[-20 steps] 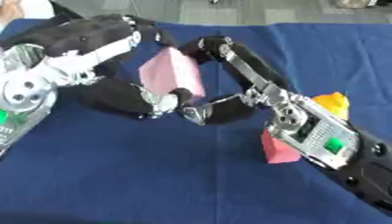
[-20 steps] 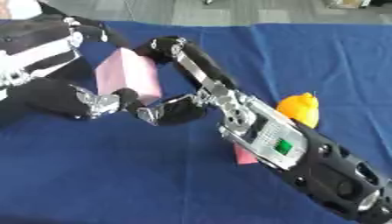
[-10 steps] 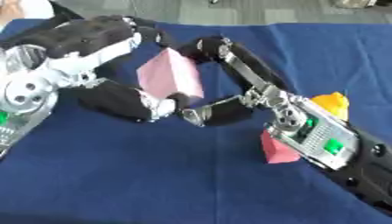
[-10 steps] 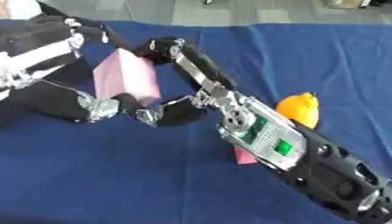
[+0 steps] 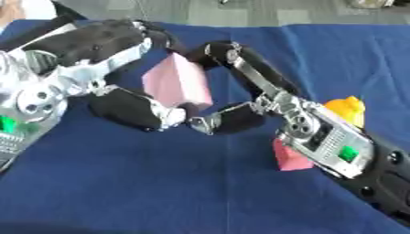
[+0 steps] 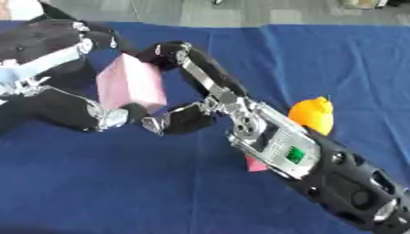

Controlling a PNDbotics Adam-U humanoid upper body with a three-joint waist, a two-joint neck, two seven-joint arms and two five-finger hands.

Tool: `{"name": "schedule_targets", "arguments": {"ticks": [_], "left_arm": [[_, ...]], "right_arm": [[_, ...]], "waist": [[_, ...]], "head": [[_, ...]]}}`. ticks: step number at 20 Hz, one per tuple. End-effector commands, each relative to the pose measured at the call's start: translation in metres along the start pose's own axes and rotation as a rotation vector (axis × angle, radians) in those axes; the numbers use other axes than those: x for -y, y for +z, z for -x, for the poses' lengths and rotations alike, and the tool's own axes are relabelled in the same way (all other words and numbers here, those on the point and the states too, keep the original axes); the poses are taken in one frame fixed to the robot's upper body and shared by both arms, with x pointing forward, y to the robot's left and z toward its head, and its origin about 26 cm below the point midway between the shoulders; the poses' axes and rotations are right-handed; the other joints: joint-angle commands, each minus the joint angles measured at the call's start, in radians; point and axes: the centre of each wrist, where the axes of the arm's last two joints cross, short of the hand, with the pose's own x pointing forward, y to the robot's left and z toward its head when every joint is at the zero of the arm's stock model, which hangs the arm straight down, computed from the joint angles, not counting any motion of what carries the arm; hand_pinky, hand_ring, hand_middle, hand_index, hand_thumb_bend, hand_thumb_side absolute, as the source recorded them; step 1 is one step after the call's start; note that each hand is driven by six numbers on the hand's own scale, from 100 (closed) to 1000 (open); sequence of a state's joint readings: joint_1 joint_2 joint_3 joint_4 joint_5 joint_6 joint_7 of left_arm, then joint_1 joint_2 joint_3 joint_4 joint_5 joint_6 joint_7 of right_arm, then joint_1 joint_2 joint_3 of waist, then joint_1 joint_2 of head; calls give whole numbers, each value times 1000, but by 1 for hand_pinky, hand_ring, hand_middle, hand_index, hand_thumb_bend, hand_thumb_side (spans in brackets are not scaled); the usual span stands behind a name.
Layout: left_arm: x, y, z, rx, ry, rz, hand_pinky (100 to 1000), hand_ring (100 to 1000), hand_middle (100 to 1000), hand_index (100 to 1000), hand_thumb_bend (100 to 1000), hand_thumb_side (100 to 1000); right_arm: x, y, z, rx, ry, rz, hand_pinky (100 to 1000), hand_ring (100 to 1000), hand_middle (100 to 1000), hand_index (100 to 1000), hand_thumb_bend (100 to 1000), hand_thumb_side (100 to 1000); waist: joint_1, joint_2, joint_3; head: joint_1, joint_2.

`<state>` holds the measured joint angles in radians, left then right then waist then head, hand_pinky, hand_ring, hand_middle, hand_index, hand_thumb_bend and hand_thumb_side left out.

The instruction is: Pick up the objects with one hand, pass them to the other hand, and then place them into the box on the other side of the table.

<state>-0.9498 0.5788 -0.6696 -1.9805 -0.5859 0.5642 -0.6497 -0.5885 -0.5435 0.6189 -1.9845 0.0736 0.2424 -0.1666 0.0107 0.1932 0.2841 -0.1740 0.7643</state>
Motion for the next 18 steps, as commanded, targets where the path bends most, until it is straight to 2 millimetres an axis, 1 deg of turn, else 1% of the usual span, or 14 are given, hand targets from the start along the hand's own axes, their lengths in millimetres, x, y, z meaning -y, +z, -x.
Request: {"name": "schedule_targets", "arguments": {"ticks": [1,3,6,7,8,9,11,12,13,14,15,16,17,18], "left_arm": [[-4,-1,0,-107,70,130,1000,932,790,868,395,483],[-2,-3,1,-112,72,142,1000,930,788,862,392,467],[-1,-5,2,-120,71,150,1000,927,782,853,361,391],[0,-6,2,-123,72,151,1000,924,778,848,339,373],[0,-6,3,-127,73,150,1000,920,767,836,284,356],[0,-6,3,-131,77,146,1000,917,761,827,267,356],[-1,-5,3,-137,88,133,981,894,705,757,161,360],[-2,-4,2,-141,92,121,971,886,687,723,124,353],[-2,-3,1,-145,96,109,943,861,641,667,100,348],[-3,-2,1,-148,105,103,919,841,606,625,100,333],[-3,-2,0,-151,116,100,893,803,571,572,100,295],[-3,-1,0,-154,126,96,861,759,533,538,100,225],[-4,-1,0,-155,136,94,839,735,511,512,100,177],[-4,0,-1,-155,143,92,826,723,498,490,100,179]], "right_arm": [[6,-1,-5,26,20,13,780,688,423,527,289,100],[6,-1,-4,26,19,13,779,687,423,527,289,100],[6,-1,-5,27,20,16,779,687,424,527,291,100],[6,-1,-4,27,22,17,779,687,424,527,290,100],[6,0,-4,27,22,17,779,687,424,527,290,100],[5,0,-4,27,23,15,780,688,424,528,291,100],[5,0,-4,27,27,10,780,689,427,530,295,100],[5,0,-4,28,29,8,780,689,429,532,295,100],[5,0,-4,28,32,7,779,691,431,535,301,100],[5,0,-4,29,35,7,779,693,434,539,315,100],[5,0,-4,29,37,6,777,695,439,545,342,100],[5,0,-4,28,39,5,777,699,446,553,375,100],[5,0,-4,28,41,6,776,702,452,559,412,100],[5,0,-4,29,42,8,776,707,461,571,459,100]], "waist": [[9,-3,1],[9,-3,1],[10,-2,0],[10,-2,0],[10,-1,0],[10,-1,0],[9,0,1],[9,1,1],[9,1,2],[8,1,2],[8,1,2],[8,0,2],[7,0,2],[7,-1,2]], "head": [[3,6],[3,6],[3,6],[3,6],[4,6],[4,6],[3,6],[3,6],[4,6],[4,6],[3,6],[3,6],[3,6],[3,6]]}}
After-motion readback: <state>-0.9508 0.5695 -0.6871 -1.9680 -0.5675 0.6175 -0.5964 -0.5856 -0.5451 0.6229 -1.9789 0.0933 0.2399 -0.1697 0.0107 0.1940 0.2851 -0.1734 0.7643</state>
